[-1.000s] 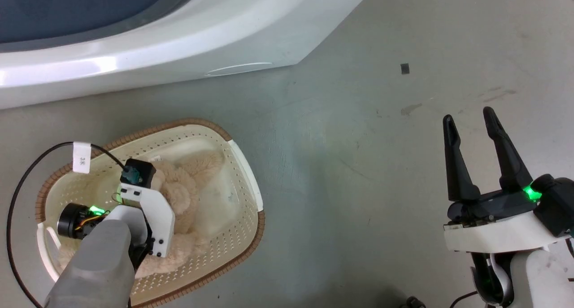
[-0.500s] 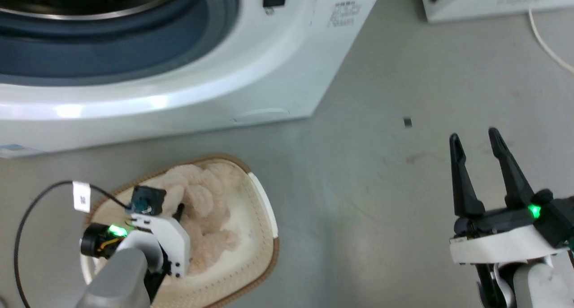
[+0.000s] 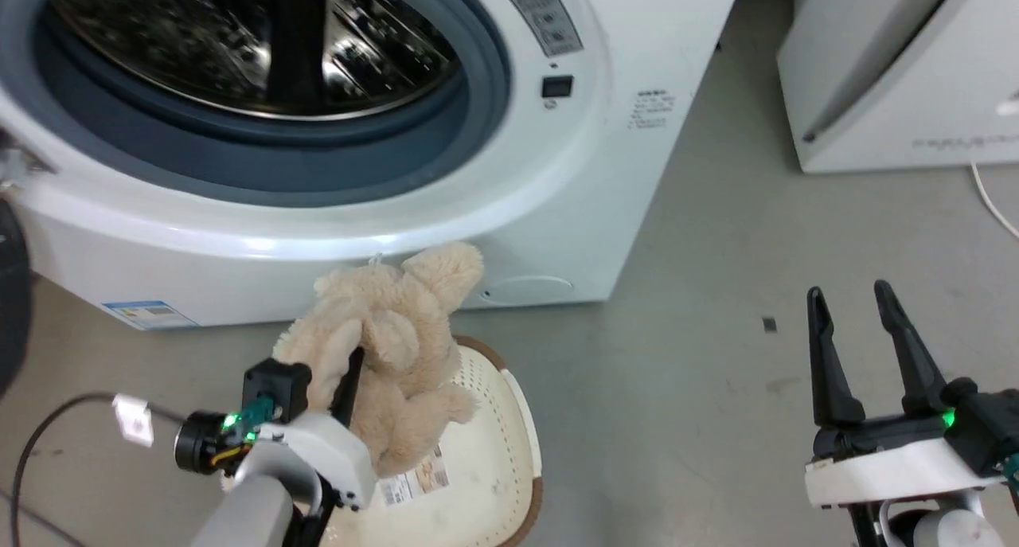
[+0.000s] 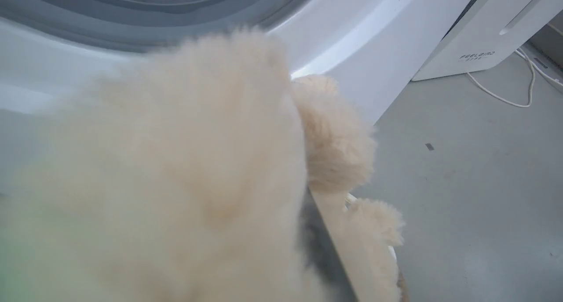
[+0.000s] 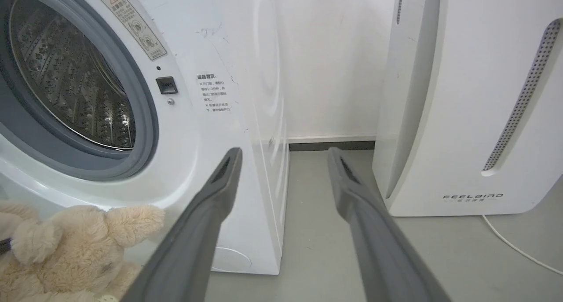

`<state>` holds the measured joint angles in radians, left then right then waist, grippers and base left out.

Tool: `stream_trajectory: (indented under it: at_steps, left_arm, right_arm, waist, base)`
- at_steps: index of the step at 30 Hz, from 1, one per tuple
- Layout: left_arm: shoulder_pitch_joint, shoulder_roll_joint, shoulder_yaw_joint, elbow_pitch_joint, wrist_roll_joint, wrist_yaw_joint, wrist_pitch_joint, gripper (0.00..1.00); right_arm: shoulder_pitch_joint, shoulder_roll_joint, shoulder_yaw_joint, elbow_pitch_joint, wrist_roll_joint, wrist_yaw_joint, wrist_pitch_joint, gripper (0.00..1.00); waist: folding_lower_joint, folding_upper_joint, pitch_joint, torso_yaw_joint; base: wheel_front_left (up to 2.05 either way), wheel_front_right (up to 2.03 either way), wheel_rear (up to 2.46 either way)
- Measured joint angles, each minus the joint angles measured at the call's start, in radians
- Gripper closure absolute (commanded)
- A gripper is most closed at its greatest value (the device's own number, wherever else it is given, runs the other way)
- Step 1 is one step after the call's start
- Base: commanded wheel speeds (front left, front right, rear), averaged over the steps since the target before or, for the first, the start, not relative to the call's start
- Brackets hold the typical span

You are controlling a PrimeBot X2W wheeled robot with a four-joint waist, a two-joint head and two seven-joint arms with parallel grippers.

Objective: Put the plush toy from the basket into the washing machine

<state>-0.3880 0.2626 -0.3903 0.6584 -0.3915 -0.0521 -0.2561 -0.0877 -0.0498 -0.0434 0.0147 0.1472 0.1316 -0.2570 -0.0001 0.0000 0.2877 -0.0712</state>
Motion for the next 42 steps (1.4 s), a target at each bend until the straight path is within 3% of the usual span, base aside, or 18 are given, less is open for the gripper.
stream_trajectory:
  at_steps: [5,9,18,26,32,42]
  left_arm:
    - [0.126,-0.019,0.082,-0.202,0.039,0.041,0.0,1.0]
    - [0.194,-0.038,0.137,-0.343,0.085,0.05,0.0,1.0]
    - [0.258,-0.1,0.25,-0.595,0.156,0.03,0.0,1.0]
    - [0.179,-0.109,0.333,-0.705,0.191,-0.001,0.0,1.0]
    - [-0.005,-0.062,0.39,-0.692,0.178,-0.025,0.0,1.0]
    - [-0.41,0.125,0.433,-0.524,0.172,-0.057,0.072,1.0]
  right_arm:
    - [0.024,0.0,-0.001,0.005,-0.001,0.0,0.0,0.0]
    - [0.038,0.0,-0.001,0.007,-0.001,0.0,0.0,0.0]
    - [0.045,0.0,0.001,0.006,0.0,0.0,0.0,0.0]
    - [0.037,0.0,0.01,-0.014,0.002,0.0,0.0,0.0]
    - [-0.008,0.0,0.013,-0.027,0.009,0.0,0.0,0.0]
    - [-0.081,0.0,0.025,-0.044,0.054,0.0,0.0,0.0]
  waist:
    - [0.0,0.0,-0.047,0.024]
    - [0.0,0.0,-0.079,0.038]
    - [0.0,0.0,-0.099,0.046]
    - [0.0,0.0,-0.022,0.028]
    - [0.0001,0.0,0.08,-0.002]
    - [0.0002,0.0,0.274,-0.078]
  base:
    - [0.0,0.0,0.0]
    - [0.0,0.0,0.0]
    - [0.0,0.0,0.0]
    - [0.0,0.0,0.0]
    - [0.0,0.0,0.0]
    - [0.0,0.0,0.0]
